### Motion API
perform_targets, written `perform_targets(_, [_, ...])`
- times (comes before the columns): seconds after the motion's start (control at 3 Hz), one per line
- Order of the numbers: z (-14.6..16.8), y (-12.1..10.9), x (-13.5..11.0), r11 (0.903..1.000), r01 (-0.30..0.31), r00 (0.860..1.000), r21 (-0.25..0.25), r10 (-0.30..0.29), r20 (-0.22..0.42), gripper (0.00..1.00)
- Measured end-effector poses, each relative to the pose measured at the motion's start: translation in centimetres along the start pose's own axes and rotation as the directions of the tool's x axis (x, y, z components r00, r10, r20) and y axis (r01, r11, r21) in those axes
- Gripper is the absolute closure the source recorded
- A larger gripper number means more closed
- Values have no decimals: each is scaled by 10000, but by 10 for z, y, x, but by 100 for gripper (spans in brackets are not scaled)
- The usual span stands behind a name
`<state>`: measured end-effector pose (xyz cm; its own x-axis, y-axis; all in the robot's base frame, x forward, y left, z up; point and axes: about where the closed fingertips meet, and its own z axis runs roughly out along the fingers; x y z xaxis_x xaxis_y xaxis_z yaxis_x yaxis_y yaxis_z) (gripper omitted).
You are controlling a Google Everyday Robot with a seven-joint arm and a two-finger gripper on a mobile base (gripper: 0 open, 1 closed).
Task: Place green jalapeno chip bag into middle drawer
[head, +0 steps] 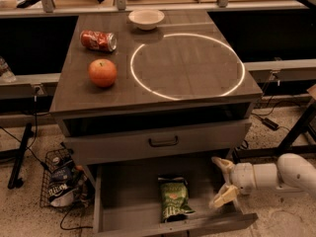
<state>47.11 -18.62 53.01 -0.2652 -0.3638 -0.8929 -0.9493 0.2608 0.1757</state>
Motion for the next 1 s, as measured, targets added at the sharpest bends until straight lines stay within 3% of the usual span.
perform_targets(0.33, [-86,-6,-6,9871,70,9988,1601,9,-494,24])
perform_targets(0.67, [-143,-7,-33,9606,681,9965,2695,-526,-646,47])
perform_targets(1.0, [-142,-7,-32,9616,673,9966,2661,-520,-642,72])
